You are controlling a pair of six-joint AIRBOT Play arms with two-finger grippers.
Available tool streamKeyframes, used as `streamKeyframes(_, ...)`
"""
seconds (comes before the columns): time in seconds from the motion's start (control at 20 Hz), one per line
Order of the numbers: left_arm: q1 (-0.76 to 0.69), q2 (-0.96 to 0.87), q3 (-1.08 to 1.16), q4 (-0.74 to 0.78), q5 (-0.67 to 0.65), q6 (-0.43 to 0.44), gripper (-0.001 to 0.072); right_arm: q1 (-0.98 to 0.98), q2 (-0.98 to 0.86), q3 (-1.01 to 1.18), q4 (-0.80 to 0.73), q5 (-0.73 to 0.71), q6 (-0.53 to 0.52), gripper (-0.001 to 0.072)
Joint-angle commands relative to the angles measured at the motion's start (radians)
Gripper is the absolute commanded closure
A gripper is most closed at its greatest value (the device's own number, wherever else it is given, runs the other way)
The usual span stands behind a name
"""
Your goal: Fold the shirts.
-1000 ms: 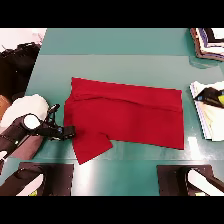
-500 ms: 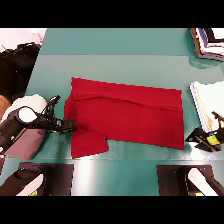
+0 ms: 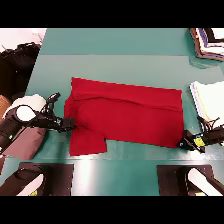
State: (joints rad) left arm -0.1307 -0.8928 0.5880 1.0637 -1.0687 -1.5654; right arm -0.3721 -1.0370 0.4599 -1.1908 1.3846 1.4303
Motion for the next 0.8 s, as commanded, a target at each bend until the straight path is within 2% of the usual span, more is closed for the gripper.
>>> streamKeyframes(0.0, 0.000, 0.058, 0.002, 0.060, -0.052, -0.021, 0.0680, 0.063, 0.065, -0.004, -0.045, -0.027, 0.000, 0.0692)
streamKeyframes(0.15, 0.000, 0.190, 0.001, 0.158, -0.178, -0.090, 0.0680, 0.066, 0.190, 0.020, -0.090, 0.039, 0.000, 0.0692)
streamKeyframes(0.35, 0.000, 0.378, 0.001, 0.158, -0.392, -0.172, 0.0680, 0.066, 0.349, 0.143, -0.171, 0.177, 0.000, 0.0692)
streamKeyframes(0.45, 0.000, 0.454, 0.002, 0.132, -0.441, -0.209, 0.0679, 0.066, 0.412, 0.196, -0.172, 0.219, 0.001, 0.0693)
streamKeyframes(0.6, 0.000, 0.443, 0.032, 0.131, -0.357, -0.200, 0.0679, 0.067, 0.402, 0.280, -0.161, 0.208, 0.002, 0.0693)
streamKeyframes(0.75, 0.000, 0.294, 0.105, 0.141, -0.200, -0.104, 0.0679, 0.067, 0.262, 0.368, -0.099, 0.162, -0.001, 0.0693)
